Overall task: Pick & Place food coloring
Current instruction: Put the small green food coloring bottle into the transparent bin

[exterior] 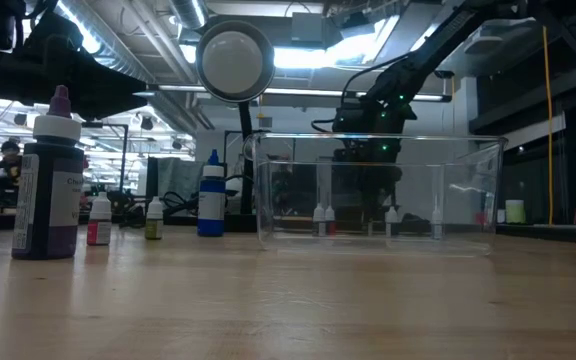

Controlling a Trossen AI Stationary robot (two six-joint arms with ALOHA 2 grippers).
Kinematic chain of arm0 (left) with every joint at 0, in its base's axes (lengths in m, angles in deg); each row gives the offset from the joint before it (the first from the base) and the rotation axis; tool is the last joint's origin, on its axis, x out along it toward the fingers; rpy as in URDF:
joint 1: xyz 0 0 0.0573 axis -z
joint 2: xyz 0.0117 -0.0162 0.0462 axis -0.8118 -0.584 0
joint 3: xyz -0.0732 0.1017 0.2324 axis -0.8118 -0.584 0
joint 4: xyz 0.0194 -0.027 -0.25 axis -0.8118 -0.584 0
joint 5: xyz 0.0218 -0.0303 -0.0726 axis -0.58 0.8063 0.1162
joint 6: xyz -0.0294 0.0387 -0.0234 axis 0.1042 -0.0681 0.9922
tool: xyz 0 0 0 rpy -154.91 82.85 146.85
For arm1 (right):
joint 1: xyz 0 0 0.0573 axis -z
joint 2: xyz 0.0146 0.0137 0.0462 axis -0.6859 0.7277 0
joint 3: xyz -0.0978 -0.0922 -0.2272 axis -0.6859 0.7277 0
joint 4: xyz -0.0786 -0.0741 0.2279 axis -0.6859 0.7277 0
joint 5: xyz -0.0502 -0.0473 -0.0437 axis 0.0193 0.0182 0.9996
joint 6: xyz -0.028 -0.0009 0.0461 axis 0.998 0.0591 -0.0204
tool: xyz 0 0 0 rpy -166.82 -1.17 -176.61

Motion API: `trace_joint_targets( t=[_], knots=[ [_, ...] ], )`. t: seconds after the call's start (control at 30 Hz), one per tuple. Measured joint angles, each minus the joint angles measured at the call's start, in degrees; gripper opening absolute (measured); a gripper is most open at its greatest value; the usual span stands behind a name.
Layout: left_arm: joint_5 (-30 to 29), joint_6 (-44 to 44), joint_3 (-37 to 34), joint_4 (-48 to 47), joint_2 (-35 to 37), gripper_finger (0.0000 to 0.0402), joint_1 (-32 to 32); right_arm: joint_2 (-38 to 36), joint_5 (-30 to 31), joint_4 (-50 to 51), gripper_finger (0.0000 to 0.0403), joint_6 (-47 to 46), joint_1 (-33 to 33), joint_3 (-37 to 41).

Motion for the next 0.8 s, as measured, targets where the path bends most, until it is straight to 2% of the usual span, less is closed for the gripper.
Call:
trace_joint_targets(
  t=[0.3,0.7,0.8],
  knots=[
    [0.0,0.0,0.0,0.0,0.0,0.0347,0.0,0.1,0.0,0.3,0.0146,0.0,0.0,0.0],
    [0.0,0.0,0.0,0.0,0.0,0.0347,0.0,0.1,0.0,0.5,0.0077,0.0,0.0,0.0],
    [0.0,0.0,0.0,0.0,0.0,0.0347,0.0,0.1,0.0,0.5,0.007,0.0,0.0,0.0]
  ],
)
